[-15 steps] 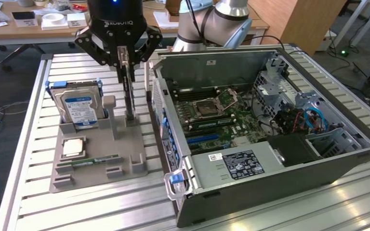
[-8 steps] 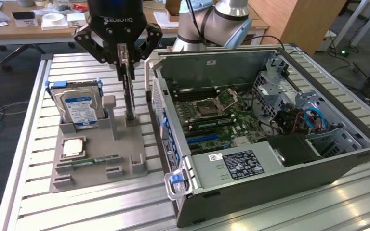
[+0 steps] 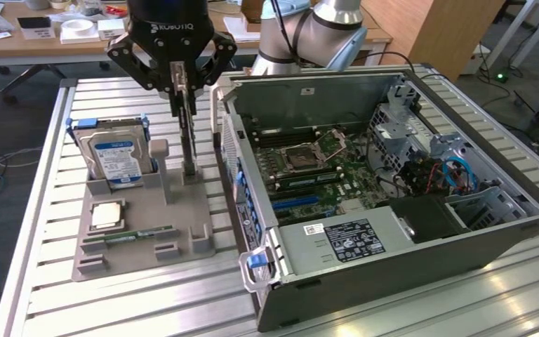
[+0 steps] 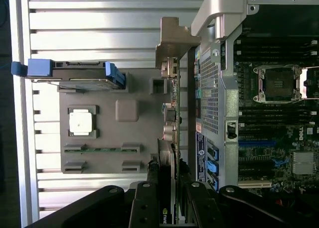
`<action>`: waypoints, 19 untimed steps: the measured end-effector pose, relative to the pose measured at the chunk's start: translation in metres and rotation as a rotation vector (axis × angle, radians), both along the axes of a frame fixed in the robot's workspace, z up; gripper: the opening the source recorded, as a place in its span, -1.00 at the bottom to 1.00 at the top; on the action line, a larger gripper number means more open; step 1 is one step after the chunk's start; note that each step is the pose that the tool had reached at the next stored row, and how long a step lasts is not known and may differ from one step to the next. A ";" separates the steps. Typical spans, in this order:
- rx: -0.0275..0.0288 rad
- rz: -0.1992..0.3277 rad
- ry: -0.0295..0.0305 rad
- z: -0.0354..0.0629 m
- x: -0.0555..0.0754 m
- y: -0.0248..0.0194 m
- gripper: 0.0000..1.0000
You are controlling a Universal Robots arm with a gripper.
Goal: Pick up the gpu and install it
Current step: 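Pick up the gpu and move the gpu toward the slot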
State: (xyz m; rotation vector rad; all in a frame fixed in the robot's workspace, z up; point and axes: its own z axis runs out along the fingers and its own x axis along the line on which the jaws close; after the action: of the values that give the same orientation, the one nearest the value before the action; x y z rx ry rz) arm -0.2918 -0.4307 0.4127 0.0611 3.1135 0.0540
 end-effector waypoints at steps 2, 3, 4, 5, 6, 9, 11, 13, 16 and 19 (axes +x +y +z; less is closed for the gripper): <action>-0.0002 0.000 0.0002 0.0002 0.000 0.0000 -0.48; -0.0001 0.000 0.0002 0.0001 0.001 0.0000 -0.48; -0.0002 0.000 0.0002 0.0001 0.002 0.0000 -0.48; 0.0000 0.000 0.0000 0.0000 0.002 0.0000 -0.48; -0.0001 0.000 0.0000 0.0001 0.003 0.0000 -0.48; 0.0000 0.000 0.0000 0.0001 0.007 0.0000 -0.48; -0.0001 0.000 0.0000 0.0006 0.008 0.0001 -0.48; 0.0000 0.000 0.0000 0.0023 0.009 0.0002 -0.48; 0.0001 0.000 -0.0001 0.0043 0.012 0.0003 -0.48; 0.0000 0.000 0.0000 0.0050 0.017 0.0003 -0.48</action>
State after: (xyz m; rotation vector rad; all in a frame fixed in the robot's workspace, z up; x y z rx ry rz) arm -0.2750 -0.4304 0.4177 0.0611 3.1135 0.0539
